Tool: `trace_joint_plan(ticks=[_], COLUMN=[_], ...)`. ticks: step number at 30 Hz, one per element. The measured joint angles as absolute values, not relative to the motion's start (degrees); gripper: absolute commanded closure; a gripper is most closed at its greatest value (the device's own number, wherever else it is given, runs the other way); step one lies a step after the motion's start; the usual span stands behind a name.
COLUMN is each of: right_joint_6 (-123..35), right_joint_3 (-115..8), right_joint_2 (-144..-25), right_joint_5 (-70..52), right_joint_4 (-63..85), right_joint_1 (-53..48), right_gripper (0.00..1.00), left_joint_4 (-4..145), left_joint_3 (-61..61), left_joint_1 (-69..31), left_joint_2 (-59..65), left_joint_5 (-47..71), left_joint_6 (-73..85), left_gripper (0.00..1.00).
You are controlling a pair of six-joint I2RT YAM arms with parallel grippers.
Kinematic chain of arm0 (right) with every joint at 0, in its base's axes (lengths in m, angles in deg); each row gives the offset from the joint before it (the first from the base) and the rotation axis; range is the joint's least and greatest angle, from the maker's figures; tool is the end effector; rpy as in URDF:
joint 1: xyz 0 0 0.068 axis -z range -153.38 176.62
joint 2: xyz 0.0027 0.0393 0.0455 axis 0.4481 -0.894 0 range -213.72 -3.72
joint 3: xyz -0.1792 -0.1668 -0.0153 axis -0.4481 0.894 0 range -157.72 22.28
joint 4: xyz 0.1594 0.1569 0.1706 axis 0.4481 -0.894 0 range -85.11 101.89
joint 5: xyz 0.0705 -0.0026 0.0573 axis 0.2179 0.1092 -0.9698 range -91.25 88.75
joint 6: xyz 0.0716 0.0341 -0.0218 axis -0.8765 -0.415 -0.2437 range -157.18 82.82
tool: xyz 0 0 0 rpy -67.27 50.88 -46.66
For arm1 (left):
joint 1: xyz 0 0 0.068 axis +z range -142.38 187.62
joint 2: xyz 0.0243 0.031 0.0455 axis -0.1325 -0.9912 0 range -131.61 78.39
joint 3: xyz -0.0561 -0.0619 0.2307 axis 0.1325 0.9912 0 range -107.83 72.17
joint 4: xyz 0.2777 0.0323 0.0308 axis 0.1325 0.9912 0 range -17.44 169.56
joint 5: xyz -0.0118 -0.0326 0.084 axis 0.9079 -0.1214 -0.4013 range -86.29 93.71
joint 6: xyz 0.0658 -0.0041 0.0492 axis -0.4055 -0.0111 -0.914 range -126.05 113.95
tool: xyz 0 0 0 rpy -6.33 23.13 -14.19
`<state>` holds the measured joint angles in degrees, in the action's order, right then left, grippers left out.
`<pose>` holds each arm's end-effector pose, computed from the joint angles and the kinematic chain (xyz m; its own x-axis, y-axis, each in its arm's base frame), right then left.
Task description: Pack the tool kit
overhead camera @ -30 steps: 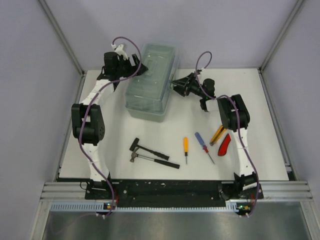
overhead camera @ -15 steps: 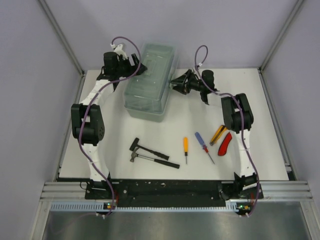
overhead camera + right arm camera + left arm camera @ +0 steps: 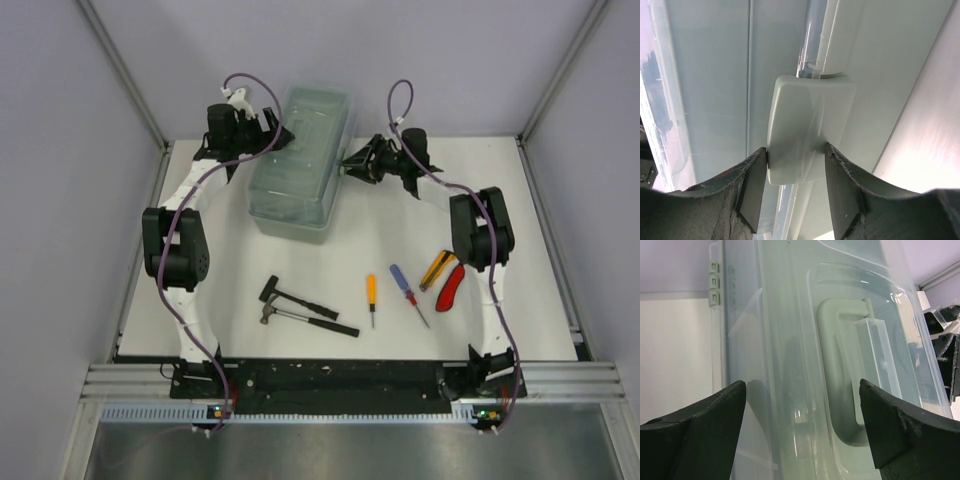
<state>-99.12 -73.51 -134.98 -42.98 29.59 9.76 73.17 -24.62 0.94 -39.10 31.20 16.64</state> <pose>0.5108 0.2046 0.1461 -0.8637 0.4263 -0.2688 -0.1295 0.3277 0.9359 0.5195 -0.0939 0.2345 -0.5376 -0.2817 -0.7948 0.3498 0.7831 -0.5142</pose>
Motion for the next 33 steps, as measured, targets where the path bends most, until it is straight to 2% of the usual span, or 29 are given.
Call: trace_joint_plan(ticks=[2,5,11,18,25,26,28,30,33], right_joint_6=[-98.5,-99.1,-107.3,-122.5,-124.8,-124.8,-124.7,-124.6,-124.5], right_joint_3=[-73.4,-70.6,-63.3,-62.2,-62.2,-62.2,-62.2,-62.2,-62.3], right_joint_2=[-134.6,-134.1,-134.6,-141.2,-142.5,-142.5,-142.5,-142.7,-143.2], right_joint_5=[-42.4,-41.0,-41.5,-42.9,-42.6,-42.7,-42.7,-42.8,-42.7], right_joint_4=[29.0,31.9,48.4,72.1,76.0,76.0,76.0,75.7,73.9], right_joint_1=[9.7,9.7,9.4,9.0,9.0,9.0,9.0,9.0,9.0], right_gripper=[0.18,0.01,0.01,0.01,0.02,0.05,0.19,0.42,0.70], left_joint_4=[73.2,73.2,73.2,73.2,73.2,73.2,73.2,73.2,73.2], left_joint_3=[-24.6,-24.6,-24.6,-24.6,-24.7,-24.7,-24.7,-24.7,-24.7], left_joint_1=[0.9,0.9,0.9,0.9,0.9,0.9,0.9,0.9,0.9], left_joint_2=[-39.1,-39.1,-39.1,-39.1,-39.1,-39.1,-39.1,-39.1,-39.1], left_joint_5=[31.2,31.1,31.1,31.1,31.2,31.2,31.2,31.2,31.2], left_joint_6=[16.6,16.5,16.5,16.4,16.4,16.4,16.4,16.4,16.4], left_gripper=[0.08,0.08,0.07,0.07,0.07,0.07,0.07,0.07,0.07])
